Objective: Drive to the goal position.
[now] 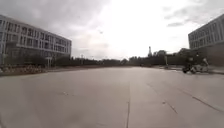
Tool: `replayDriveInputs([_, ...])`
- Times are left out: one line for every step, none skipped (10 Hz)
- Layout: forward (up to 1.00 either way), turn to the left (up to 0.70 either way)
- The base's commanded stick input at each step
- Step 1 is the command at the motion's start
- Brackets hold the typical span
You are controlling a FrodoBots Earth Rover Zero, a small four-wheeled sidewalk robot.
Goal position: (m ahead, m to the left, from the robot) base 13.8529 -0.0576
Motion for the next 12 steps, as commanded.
replayDriveInputs([0.70, 0.00])
replayDriveInputs([0.70, 0.00])
replayDriveInputs([0.70, 0.00])
replayDriveInputs([0.70, 0.00])
replayDriveInputs([0.70, 0.00])
replayDriveInputs([0.70, 0.00])
replayDriveInputs([0.70, 0.00])
replayDriveInputs([0.70, 0.00])
replayDriveInputs([0.70, 0.00])
replayDriveInputs([0.70, 0.00])
replayDriveInputs([0.70, 0.00])
replayDriveInputs([0.70, 0.00])
